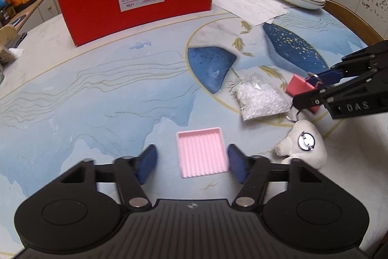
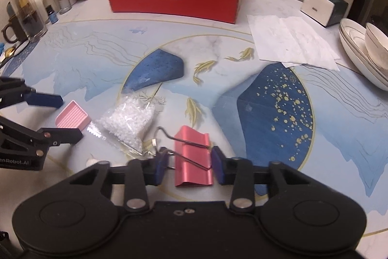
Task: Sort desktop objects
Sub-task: 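Grasp the pink plastic tray with the left tool while the right tool grasps the pink binder clip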
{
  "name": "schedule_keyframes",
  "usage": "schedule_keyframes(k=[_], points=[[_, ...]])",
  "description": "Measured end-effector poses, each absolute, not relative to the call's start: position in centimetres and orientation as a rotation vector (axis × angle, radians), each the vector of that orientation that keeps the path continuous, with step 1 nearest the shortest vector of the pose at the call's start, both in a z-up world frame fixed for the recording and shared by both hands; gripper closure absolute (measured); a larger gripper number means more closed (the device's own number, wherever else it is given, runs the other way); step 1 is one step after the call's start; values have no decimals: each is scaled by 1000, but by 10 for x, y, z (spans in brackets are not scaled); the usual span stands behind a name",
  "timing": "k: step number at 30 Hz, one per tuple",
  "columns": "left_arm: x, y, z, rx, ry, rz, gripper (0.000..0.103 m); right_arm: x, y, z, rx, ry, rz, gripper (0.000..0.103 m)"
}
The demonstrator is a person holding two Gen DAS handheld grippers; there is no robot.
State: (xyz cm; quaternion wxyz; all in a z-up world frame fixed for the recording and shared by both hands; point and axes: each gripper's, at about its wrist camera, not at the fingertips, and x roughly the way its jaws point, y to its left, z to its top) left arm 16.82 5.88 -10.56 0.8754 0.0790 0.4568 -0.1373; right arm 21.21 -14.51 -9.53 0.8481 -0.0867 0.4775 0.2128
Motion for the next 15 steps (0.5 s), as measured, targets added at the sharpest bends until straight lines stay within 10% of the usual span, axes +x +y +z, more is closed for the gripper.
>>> schedule_keyframes(k=[3, 15], points=[[167, 58, -104, 169, 948, -297, 63, 215, -147, -95, -162, 1016, 453, 71], [169, 65, -101, 123, 951, -276, 64, 212, -156, -85, -110, 990, 442, 72]])
